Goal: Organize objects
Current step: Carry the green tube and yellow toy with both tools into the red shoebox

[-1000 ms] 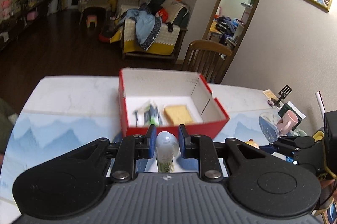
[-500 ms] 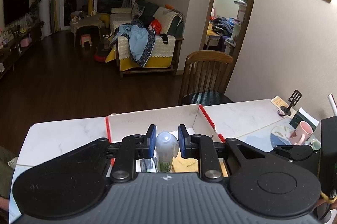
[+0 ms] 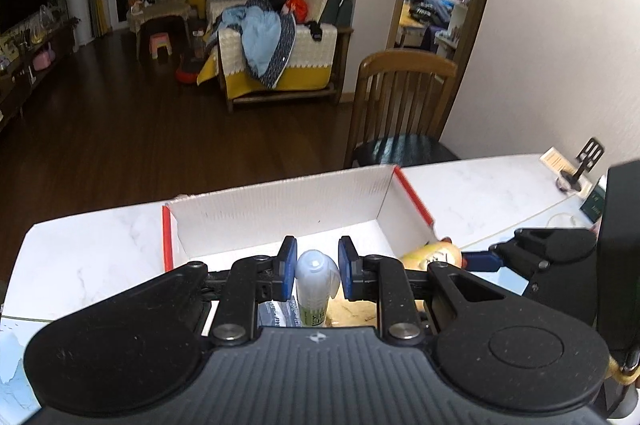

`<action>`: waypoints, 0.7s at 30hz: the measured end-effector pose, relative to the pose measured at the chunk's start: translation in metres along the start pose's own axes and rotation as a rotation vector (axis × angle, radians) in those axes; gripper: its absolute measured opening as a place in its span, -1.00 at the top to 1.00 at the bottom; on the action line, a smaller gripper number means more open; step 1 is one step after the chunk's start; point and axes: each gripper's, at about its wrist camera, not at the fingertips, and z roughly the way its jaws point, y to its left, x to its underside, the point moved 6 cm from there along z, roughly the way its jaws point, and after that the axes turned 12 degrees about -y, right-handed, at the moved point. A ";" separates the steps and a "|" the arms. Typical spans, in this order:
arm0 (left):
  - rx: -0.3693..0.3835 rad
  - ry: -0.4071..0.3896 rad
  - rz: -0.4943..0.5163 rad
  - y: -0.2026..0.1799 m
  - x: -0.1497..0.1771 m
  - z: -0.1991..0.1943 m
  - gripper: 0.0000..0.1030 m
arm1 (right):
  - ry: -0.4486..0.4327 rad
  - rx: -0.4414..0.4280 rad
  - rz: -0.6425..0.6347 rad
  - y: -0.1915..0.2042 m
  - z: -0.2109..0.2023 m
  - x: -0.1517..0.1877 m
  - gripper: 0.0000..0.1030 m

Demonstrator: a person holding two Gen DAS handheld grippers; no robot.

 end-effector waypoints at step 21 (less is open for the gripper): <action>-0.013 0.138 -0.091 0.027 0.030 0.079 0.60 | 0.132 -0.017 -0.049 0.014 0.068 0.023 -0.41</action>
